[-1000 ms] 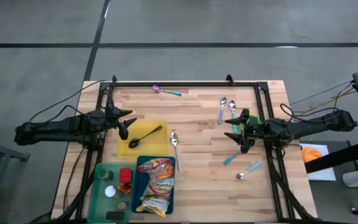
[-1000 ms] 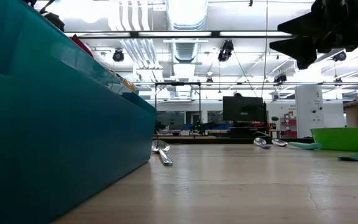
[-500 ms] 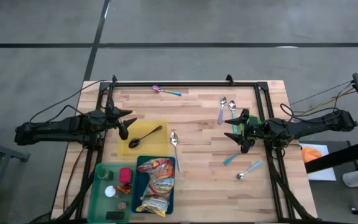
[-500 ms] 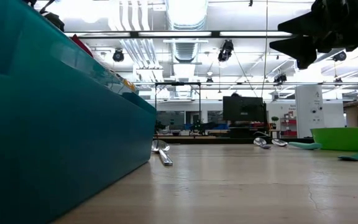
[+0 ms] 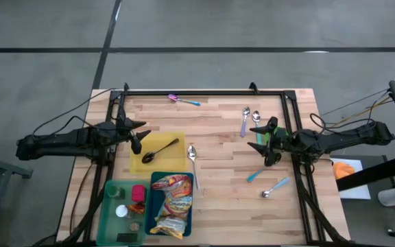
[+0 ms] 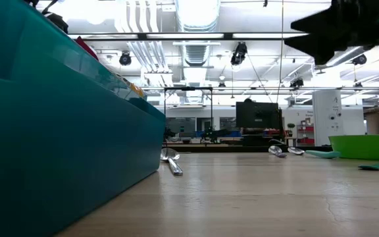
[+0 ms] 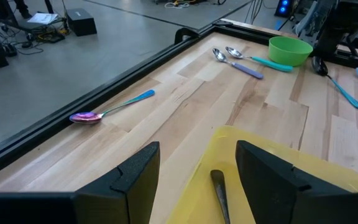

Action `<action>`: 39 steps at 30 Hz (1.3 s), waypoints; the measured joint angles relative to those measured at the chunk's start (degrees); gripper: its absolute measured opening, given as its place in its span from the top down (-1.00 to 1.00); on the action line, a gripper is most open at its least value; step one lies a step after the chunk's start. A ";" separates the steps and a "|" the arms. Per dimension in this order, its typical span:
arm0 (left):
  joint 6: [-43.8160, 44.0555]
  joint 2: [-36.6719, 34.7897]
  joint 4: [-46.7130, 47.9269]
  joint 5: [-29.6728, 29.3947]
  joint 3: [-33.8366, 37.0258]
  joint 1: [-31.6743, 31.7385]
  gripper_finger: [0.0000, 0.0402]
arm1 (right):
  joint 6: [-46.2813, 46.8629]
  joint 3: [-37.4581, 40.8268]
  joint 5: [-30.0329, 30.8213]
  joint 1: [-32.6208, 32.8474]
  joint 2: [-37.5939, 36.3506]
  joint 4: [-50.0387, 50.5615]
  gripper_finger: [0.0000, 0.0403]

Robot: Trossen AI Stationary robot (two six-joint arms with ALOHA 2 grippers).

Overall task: Pick & Place Food Item
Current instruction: Put the purple spoon into the yellow bin

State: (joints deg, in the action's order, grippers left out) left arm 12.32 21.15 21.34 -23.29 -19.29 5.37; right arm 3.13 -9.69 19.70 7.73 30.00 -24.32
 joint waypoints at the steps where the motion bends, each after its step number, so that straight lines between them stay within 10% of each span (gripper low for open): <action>1: 0.00 0.00 0.00 0.00 0.00 0.00 -0.05 | 1.10 -0.16 -0.04 -0.18 0.40 0.06 -0.40; 12: 0.00 -0.02 0.00 0.00 0.00 0.00 -0.05 | 6.88 -6.29 -8.10 -11.88 16.71 1.15 -0.40; 23: 0.00 -0.02 0.02 -0.02 0.00 0.00 -0.05 | 5.56 -27.69 -30.20 -27.18 45.31 1.93 -0.40; 39: 0.00 -0.02 0.02 -0.02 0.00 0.02 -0.05 | 8.95 -57.51 -39.21 -36.37 75.26 16.21 -0.40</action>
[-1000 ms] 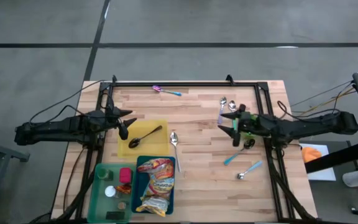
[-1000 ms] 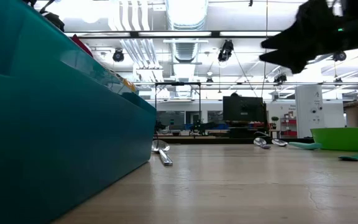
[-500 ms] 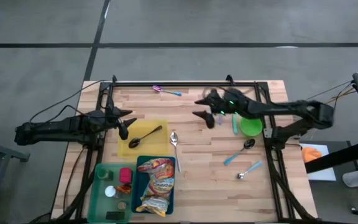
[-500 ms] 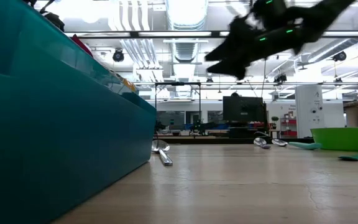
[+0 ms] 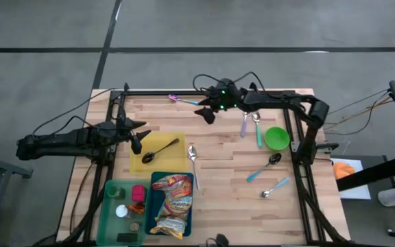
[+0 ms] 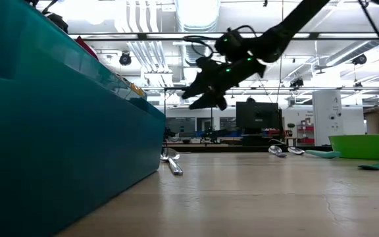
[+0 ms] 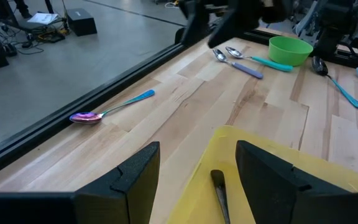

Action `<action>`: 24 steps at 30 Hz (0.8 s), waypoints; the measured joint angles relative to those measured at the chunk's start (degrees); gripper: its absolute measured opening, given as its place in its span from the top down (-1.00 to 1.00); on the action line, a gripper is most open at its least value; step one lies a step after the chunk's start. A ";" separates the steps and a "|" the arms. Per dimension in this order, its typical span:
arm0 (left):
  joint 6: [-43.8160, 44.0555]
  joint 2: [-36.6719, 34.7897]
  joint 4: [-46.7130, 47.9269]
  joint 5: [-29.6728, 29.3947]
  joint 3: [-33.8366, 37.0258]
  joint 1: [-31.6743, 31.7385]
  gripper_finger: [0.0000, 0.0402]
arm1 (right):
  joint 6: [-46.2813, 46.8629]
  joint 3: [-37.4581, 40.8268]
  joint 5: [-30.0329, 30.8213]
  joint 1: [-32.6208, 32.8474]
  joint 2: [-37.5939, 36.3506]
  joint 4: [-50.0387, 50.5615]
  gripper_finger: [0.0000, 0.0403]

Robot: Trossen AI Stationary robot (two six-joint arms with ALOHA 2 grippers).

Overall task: Pick & Place Food Item
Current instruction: Put the purple spoon into the yellow bin

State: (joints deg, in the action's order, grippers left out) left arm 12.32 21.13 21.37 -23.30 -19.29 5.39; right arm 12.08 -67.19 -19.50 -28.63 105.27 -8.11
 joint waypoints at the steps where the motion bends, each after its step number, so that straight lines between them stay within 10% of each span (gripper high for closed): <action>1: 0.00 -0.01 0.00 0.02 0.00 -0.02 -0.05 | 0.01 -1.79 -0.29 -0.16 0.98 0.92 -0.40; 24: 0.00 -0.01 0.15 -0.01 -0.02 0.00 -0.05 | -0.63 -39.34 -0.42 -8.35 25.51 37.51 -0.40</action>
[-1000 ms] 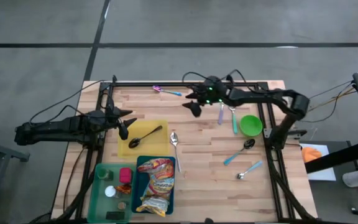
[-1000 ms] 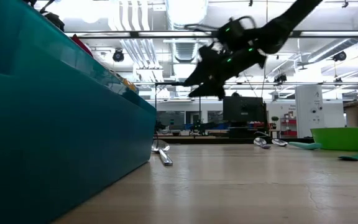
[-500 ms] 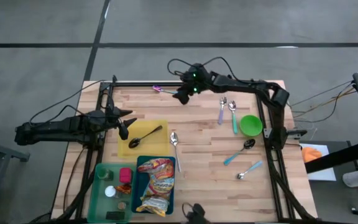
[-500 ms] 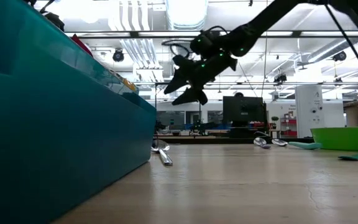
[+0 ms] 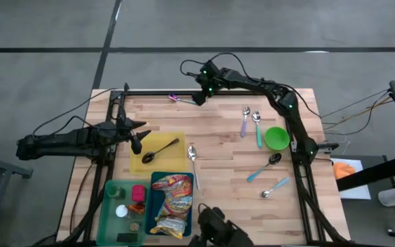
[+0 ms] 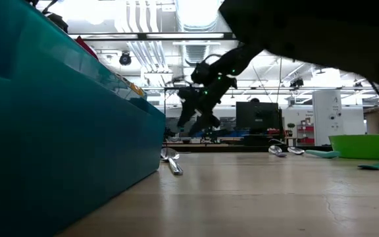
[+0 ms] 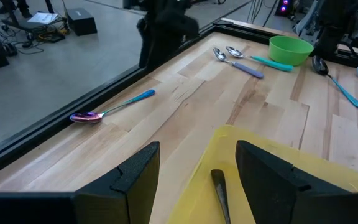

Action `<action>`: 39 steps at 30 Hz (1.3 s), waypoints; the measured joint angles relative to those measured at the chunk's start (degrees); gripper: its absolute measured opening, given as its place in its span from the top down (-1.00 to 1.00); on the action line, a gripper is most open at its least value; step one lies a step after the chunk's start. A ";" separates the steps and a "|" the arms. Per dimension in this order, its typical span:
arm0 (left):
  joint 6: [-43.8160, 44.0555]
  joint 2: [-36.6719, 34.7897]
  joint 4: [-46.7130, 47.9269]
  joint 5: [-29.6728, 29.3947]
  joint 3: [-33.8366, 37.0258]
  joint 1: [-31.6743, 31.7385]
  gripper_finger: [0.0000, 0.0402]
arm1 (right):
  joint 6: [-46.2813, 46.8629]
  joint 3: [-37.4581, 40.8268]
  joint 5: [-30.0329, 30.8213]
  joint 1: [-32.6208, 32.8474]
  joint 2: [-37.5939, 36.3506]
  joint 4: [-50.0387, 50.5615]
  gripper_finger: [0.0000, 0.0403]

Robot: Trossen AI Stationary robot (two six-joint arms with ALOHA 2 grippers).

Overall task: Pick & Place Food Item
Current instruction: Put the purple spoon into the yellow bin

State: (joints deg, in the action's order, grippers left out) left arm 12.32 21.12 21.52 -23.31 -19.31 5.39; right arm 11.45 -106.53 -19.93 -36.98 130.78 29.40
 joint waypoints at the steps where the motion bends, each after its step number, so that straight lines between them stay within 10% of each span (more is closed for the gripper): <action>1: 0.00 0.00 0.01 0.01 0.00 0.00 -0.05 | -1.55 -1.85 0.17 -0.15 1.01 1.55 -0.40; 17: 0.00 0.00 1.68 0.01 0.00 -0.01 -0.05 | -9.14 -13.77 0.95 0.38 6.95 12.59 -0.40; 32: 0.02 0.00 1.68 0.02 0.00 0.00 -0.05 | -9.32 -13.70 14.85 0.12 7.08 15.02 -0.40; 39: 0.00 0.00 2.11 0.00 0.00 -0.02 -0.05 | -10.31 -13.70 -3.89 -0.14 7.08 13.49 -0.40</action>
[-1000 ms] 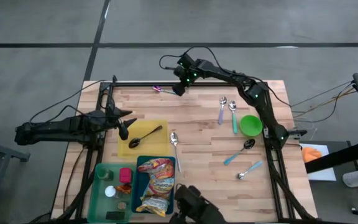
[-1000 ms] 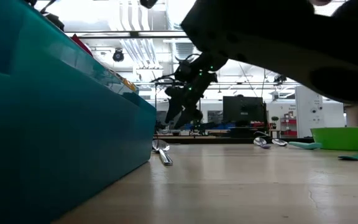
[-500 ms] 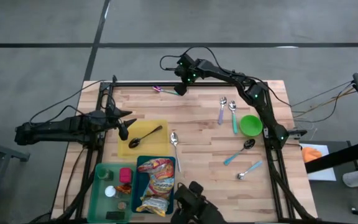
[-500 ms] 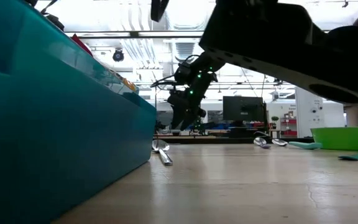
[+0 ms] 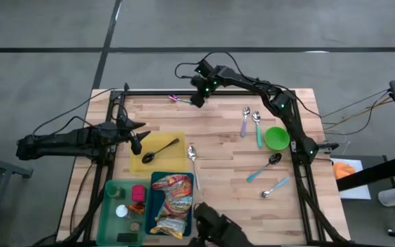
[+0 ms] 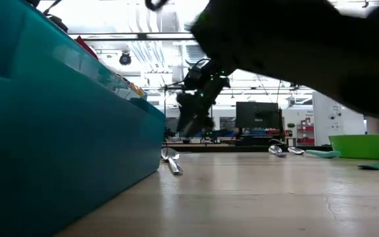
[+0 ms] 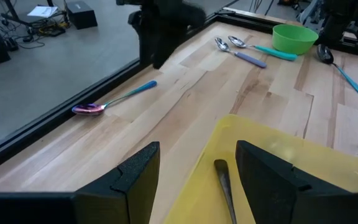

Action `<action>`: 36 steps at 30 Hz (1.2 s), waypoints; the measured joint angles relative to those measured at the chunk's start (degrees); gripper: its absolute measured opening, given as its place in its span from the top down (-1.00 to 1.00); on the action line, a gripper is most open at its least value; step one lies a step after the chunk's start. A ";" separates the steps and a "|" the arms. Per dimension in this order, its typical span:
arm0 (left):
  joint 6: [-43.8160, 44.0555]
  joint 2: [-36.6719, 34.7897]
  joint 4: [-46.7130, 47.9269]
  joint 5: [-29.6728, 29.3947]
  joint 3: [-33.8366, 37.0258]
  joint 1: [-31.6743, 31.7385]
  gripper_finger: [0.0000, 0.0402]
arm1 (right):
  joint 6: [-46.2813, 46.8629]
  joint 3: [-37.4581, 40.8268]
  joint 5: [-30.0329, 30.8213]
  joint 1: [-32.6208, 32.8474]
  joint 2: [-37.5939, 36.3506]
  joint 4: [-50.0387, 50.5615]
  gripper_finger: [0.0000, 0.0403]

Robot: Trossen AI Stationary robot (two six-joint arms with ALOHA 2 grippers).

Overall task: Pick & Place Food Item
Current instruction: Put the purple spoon into the yellow bin

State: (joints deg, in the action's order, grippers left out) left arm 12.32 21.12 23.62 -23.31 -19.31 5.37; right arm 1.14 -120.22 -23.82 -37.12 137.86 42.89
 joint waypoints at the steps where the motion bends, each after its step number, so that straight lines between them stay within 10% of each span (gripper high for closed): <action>1: 0.02 0.02 0.07 0.00 0.00 0.02 -0.05 | 0.63 0.08 -3.94 -0.16 0.00 -1.27 -0.40; 8: 0.01 0.01 0.45 0.01 0.00 0.02 -0.05 | 9.41 4.54 -11.97 -0.62 0.00 -17.68 -0.40; 27: 0.01 0.02 0.47 0.01 0.00 0.01 -0.05 | 18.48 10.96 -19.37 -5.01 -0.07 -17.78 -0.40; 36: 0.02 0.00 0.47 0.02 0.00 0.02 -0.05 | 14.95 8.89 -10.39 -4.00 -0.02 -11.92 -0.40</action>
State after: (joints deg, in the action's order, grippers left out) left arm 12.34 21.13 24.10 -23.29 -19.31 5.38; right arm 16.09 -111.33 -34.21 -41.12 137.84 30.96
